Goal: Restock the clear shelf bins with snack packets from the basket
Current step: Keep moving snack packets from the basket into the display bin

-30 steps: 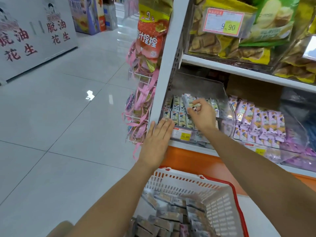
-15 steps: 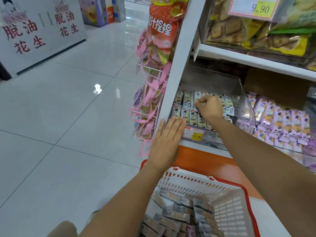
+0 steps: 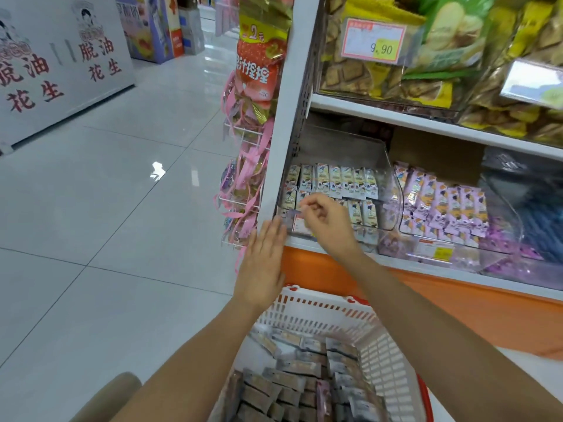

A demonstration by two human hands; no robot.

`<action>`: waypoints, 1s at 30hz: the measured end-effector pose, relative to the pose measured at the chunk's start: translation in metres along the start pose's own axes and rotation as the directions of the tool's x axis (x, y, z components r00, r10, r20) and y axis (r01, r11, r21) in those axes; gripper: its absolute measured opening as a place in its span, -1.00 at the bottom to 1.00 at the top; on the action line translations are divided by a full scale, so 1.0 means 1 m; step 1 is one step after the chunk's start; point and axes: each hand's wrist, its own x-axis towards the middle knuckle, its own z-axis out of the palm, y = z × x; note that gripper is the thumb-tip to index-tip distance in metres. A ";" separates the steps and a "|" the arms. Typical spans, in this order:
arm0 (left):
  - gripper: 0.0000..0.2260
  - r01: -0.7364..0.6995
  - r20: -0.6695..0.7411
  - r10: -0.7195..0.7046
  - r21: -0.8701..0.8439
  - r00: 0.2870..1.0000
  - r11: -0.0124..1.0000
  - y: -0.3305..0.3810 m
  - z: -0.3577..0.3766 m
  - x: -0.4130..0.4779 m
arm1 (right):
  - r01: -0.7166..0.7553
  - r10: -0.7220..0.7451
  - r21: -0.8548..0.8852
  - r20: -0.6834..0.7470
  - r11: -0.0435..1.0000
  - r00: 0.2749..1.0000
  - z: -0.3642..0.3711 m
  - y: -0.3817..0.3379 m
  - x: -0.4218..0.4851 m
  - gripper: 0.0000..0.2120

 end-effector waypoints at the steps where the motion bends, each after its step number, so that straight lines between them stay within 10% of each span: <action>1: -0.23 0.034 0.003 -0.034 0.001 0.999 0.999 -0.005 0.005 -0.011 | -0.017 0.016 0.016 0.031 1.000 0.999 0.006 0.004 -0.011 -0.90; 11: -0.31 0.205 0.399 -0.273 0.206 0.875 0.957 -0.066 0.077 -0.110 | -0.269 0.297 -0.134 0.282 0.954 0.912 0.081 0.101 -0.097 -0.91; 30: -0.23 0.271 0.340 -0.298 0.126 0.892 0.954 -0.074 0.097 -0.126 | -0.213 0.640 -0.623 0.615 0.753 0.461 0.197 0.245 -0.184 -0.52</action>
